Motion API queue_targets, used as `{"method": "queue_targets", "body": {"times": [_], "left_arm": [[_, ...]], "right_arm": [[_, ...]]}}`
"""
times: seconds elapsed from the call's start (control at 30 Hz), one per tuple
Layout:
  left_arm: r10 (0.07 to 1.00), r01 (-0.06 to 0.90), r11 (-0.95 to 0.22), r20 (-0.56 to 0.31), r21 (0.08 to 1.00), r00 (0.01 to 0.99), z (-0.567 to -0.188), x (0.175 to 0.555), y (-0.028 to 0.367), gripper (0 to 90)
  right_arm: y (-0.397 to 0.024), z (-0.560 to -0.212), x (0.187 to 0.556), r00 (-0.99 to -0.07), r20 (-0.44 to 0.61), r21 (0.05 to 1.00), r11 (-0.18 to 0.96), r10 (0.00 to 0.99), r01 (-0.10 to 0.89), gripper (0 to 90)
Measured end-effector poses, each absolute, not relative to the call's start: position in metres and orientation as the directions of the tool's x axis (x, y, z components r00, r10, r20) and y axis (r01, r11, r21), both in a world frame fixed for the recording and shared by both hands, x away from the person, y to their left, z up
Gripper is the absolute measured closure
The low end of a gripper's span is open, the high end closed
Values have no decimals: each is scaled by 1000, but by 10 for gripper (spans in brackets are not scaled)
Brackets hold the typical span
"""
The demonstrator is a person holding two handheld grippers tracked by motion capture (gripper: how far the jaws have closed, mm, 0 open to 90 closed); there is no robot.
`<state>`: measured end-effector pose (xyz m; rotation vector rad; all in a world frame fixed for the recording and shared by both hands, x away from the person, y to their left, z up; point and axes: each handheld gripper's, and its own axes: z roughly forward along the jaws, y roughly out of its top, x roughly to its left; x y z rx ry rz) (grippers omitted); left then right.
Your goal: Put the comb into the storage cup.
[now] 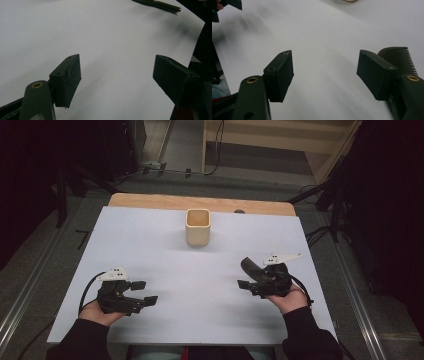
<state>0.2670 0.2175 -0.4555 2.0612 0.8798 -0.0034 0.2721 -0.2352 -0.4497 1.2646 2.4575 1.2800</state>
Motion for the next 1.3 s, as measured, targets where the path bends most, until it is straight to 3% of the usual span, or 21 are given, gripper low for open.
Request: {"method": "queue_targets", "body": {"times": [0.87, 1.3], "left_arm": [[584, 588, -373, -312, 717, 750, -456, 267, 216, 232], [584, 589, -373, -312, 717, 750, -456, 267, 216, 232]], "right_arm": [[-255, -463, 245, -632, 270, 698, 305, 726, 648, 254], [-274, -449, 245, -631, 242, 730, 290, 737, 619, 253]]}}
